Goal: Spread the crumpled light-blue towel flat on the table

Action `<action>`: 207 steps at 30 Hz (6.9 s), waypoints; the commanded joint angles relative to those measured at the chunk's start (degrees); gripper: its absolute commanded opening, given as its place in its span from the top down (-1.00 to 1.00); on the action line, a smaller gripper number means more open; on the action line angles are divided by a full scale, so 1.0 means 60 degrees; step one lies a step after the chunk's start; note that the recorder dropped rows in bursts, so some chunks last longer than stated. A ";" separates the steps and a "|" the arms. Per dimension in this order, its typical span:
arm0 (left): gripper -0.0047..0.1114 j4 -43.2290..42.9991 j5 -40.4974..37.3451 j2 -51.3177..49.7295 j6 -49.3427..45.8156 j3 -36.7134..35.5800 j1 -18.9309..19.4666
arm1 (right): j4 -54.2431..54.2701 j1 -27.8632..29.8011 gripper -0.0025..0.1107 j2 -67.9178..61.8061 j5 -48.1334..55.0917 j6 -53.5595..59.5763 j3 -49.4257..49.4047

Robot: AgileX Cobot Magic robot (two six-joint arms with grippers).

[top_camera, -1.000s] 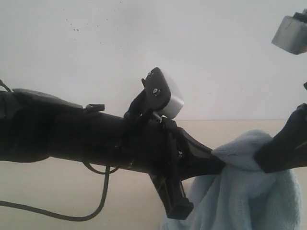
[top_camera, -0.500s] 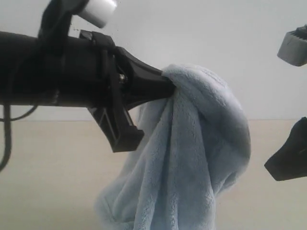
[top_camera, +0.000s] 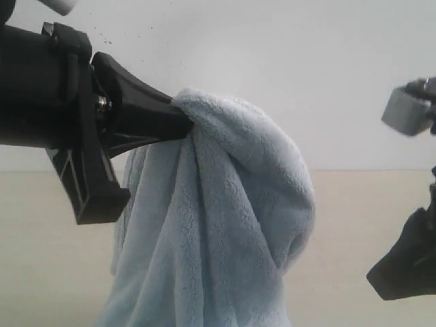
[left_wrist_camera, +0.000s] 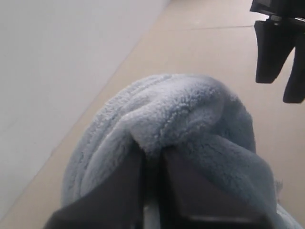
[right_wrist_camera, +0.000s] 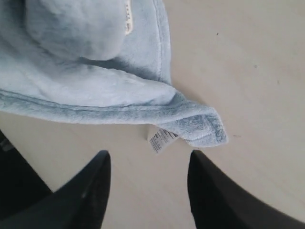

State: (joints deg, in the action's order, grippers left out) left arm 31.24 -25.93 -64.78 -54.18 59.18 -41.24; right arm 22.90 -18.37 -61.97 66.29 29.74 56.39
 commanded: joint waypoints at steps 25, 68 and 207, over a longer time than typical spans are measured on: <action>0.85 -0.8561 -0.2733 0.2605 1.0162 -0.2887 0.0011 | 0.1875 -0.1190 0.12 -0.4507 -0.5411 0.2793 -0.1872; 0.85 -0.8560 -0.2895 0.3250 1.0542 -0.3825 0.0011 | 0.2658 -0.1911 0.33 -0.2586 -0.3830 0.2130 -0.4025; -0.38 -0.8713 -0.3468 0.4912 1.3076 -0.4833 0.0011 | -0.2050 0.1928 0.96 0.0694 -0.5267 -0.1733 0.0271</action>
State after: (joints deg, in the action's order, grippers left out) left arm -26.25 -47.64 -35.52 28.55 31.49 -41.24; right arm 9.28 -7.12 -60.09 36.73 19.72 57.07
